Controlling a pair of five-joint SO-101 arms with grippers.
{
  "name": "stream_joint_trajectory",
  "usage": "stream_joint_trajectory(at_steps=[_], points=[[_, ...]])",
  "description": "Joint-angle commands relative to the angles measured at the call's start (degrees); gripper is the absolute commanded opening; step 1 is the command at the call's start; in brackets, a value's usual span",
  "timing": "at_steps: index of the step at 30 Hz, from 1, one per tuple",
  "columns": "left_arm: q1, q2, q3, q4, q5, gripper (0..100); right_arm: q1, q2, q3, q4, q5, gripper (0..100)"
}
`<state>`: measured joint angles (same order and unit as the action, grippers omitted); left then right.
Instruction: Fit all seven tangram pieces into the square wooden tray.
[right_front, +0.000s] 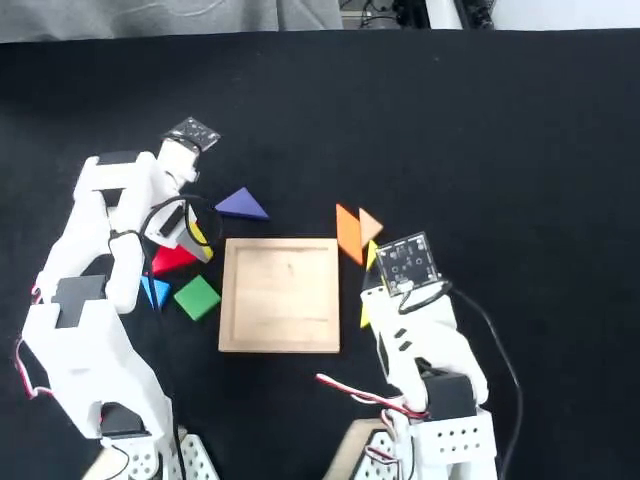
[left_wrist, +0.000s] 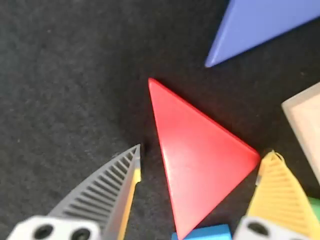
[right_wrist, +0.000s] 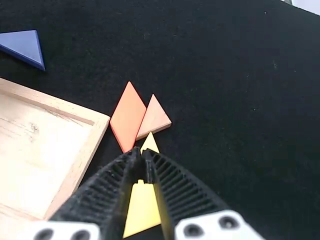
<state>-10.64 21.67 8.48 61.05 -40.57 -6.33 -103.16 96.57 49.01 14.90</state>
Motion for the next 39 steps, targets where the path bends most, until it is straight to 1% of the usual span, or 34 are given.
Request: stream_joint_trajectory(at_steps=[1,5,9,19,20,23,25,32,35,37,39], points=[[-0.75,-0.53,-2.51,-0.35,0.18,35,0.70,-3.82,0.04,0.18,0.35,1.2],[-0.57,-0.44,-2.15,-0.79,9.32,35,0.62,-3.82,0.04,0.18,0.35,1.2],[-0.66,-0.44,-1.54,-3.52,12.75,35,0.62,-3.82,0.04,0.18,0.35,1.2],[-0.66,-0.44,0.40,-2.99,12.31,35,0.62,-3.74,0.04,0.18,0.35,1.2],[-0.66,-0.44,0.48,-2.46,11.78,35,0.62,-3.74,0.04,0.18,0.35,1.2],[-0.04,-0.44,0.84,-0.70,6.59,35,0.62,-3.74,0.04,0.18,0.35,1.2],[0.31,-0.44,0.84,-0.09,4.57,35,0.62,-3.74,0.04,0.18,0.35,1.2],[0.48,-0.35,0.84,-0.70,4.22,35,0.79,-3.74,0.04,0.26,0.35,1.2],[0.57,2.11,-0.22,-0.79,4.13,35,0.79,-3.74,0.04,0.26,0.35,1.2],[0.57,4.48,-2.86,-0.09,4.22,35,0.79,-3.74,0.04,0.62,0.35,1.2],[0.57,6.59,-5.93,2.55,4.31,35,0.62,-3.82,0.04,1.32,0.35,1.2]])
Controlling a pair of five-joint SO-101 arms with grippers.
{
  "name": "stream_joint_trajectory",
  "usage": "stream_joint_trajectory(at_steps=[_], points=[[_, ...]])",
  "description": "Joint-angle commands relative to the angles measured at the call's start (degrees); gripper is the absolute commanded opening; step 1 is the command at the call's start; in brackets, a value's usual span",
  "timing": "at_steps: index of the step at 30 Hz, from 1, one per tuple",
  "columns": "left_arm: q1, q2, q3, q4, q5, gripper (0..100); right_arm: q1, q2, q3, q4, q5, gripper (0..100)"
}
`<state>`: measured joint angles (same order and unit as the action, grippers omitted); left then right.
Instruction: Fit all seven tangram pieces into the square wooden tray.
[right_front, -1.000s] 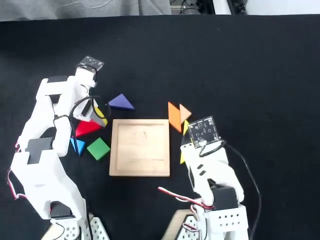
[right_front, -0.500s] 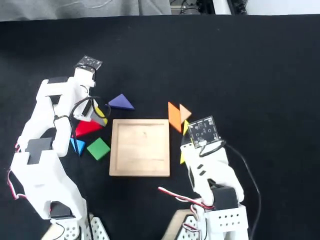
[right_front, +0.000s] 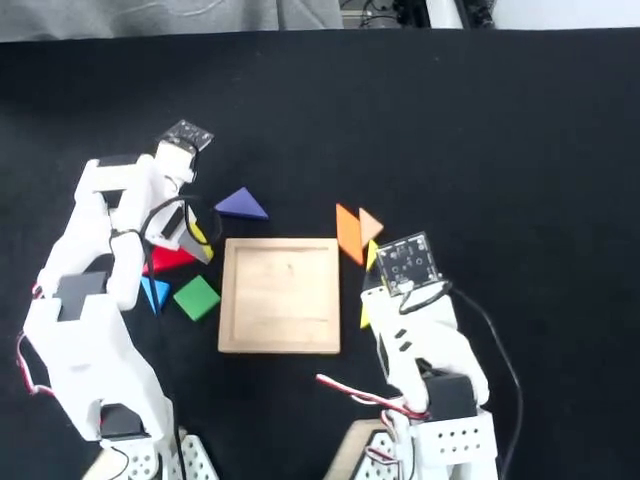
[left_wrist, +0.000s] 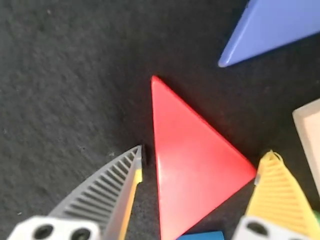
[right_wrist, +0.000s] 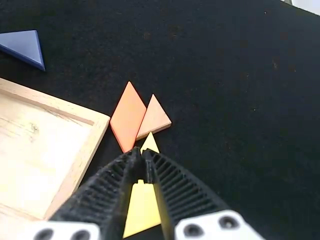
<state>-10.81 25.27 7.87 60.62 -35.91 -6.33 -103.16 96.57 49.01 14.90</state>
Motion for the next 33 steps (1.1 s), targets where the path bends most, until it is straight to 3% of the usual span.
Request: stream_joint_trajectory(at_steps=[1,6,12,18,24,29,33], points=[[0.84,4.04,-6.90,4.40,-0.35,35,0.62,-3.82,0.04,1.32,0.35,1.2],[0.31,7.74,-12.35,8.00,0.00,34,0.62,-3.82,0.04,1.32,0.35,1.2],[0.75,7.56,-12.53,8.35,0.09,19,0.62,-3.82,0.04,1.32,0.35,1.2],[0.75,5.71,-12.53,8.62,0.18,19,0.62,-3.82,0.04,1.32,0.35,1.2],[1.01,-3.69,-15.78,16.35,5.10,19,0.62,-3.82,0.04,1.32,0.44,1.2],[4.88,-13.19,-17.89,27.69,13.27,19,0.62,-3.82,0.04,1.32,0.44,1.2],[8.04,-18.11,-17.27,31.47,18.11,19,0.62,-3.82,0.04,1.32,0.44,1.2]])
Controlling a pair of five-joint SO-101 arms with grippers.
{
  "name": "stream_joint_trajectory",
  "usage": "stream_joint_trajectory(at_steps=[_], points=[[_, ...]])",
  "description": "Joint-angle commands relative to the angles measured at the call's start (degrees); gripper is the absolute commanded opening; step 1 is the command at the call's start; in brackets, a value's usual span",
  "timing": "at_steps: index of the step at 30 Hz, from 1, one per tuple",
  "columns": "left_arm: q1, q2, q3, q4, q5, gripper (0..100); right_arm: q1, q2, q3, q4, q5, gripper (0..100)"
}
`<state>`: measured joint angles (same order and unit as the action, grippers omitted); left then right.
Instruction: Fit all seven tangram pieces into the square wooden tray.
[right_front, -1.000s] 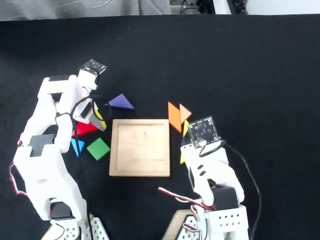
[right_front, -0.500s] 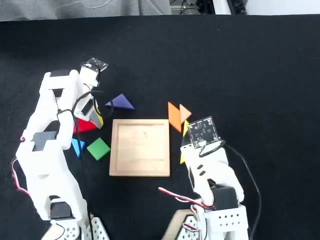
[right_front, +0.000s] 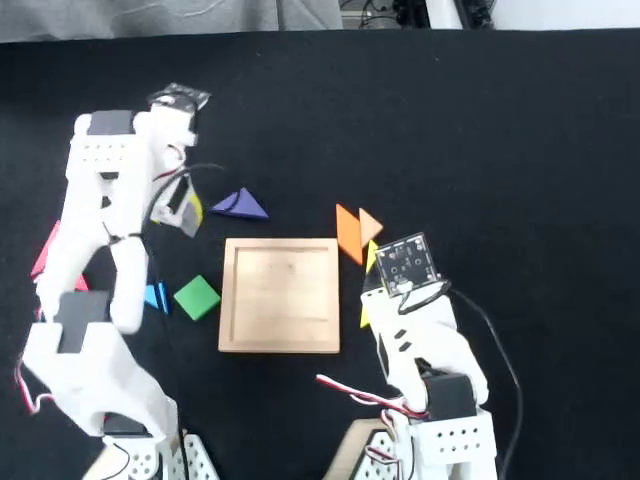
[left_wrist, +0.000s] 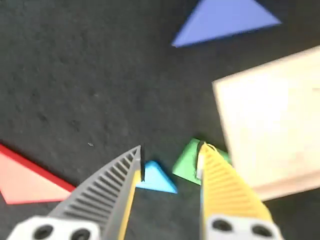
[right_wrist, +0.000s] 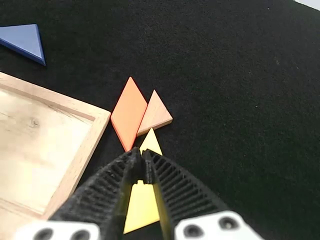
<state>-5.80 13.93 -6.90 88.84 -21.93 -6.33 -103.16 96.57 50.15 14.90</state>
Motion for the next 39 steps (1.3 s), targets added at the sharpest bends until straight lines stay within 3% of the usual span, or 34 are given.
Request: stream_joint_trajectory(at_steps=[1,4,8,13,16,22,26,32,39], points=[[2.68,-7.12,-2.95,3.25,3.78,19,0.70,-3.82,0.04,0.18,0.44,1.2],[-2.33,-7.74,-6.02,3.43,-4.57,19,0.79,-3.82,0.04,0.26,0.44,1.2],[-14.11,-7.74,-13.58,10.46,-14.95,19,0.79,-3.82,0.04,0.26,0.44,1.2],[-30.02,-7.56,-17.45,11.69,-18.11,19,0.79,-3.82,0.04,0.18,0.44,1.2],[-36.00,-7.65,-14.02,11.78,-14.24,21,0.62,-3.82,0.04,0.09,0.44,1.2],[-42.33,-7.03,-4.79,10.99,6.59,47,0.62,-3.82,0.04,0.26,0.44,1.2],[-42.24,-6.86,5.23,2.29,7.74,44,0.62,-3.82,0.04,0.26,0.44,1.2],[-42.68,-7.30,21.76,-22.59,7.82,43,0.62,-3.82,0.04,0.26,0.44,1.2],[-42.59,-6.59,24.66,-32.62,7.91,43,0.62,-3.82,0.04,0.26,0.44,1.2]])
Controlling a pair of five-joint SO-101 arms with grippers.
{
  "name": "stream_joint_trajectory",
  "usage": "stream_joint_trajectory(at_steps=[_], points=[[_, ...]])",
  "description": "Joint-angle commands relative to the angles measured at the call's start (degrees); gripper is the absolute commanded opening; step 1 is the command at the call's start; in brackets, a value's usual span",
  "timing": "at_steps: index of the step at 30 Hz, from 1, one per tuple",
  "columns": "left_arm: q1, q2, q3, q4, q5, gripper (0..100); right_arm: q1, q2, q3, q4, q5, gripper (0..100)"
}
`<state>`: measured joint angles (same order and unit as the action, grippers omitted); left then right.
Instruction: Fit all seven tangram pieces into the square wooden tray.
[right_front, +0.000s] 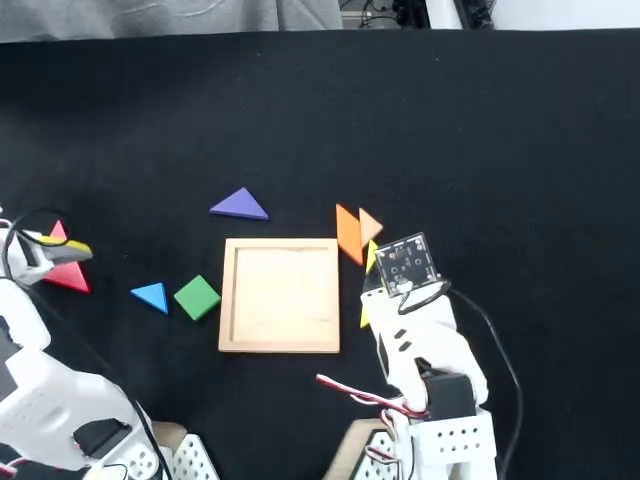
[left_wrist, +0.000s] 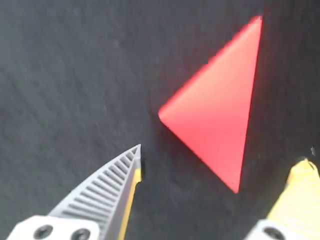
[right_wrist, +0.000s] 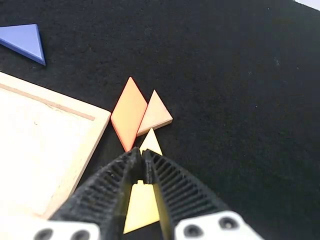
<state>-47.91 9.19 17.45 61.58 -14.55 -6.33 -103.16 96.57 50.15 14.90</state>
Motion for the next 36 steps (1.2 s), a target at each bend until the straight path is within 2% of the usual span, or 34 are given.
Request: stream_joint_trajectory(at_steps=[1,5,13,21,33,36], points=[[-0.48,-1.85,0.31,-6.42,0.53,43,0.62,-3.82,0.04,0.26,0.44,1.2],[0.04,1.85,-0.57,-9.32,0.09,43,0.53,-3.82,0.04,0.26,0.44,1.2],[1.10,13.10,-6.20,-8.97,0.53,43,0.53,-3.82,0.04,0.26,0.44,1.2],[1.27,13.98,-10.95,-5.54,4.04,43,0.53,-3.82,0.04,0.26,0.44,1.2],[5.32,13.54,-5.93,-5.45,4.66,43,0.53,-3.74,0.04,0.26,0.44,1.2],[5.23,13.54,-6.37,-5.54,6.68,37,0.53,-3.74,0.04,0.26,0.44,1.2]])
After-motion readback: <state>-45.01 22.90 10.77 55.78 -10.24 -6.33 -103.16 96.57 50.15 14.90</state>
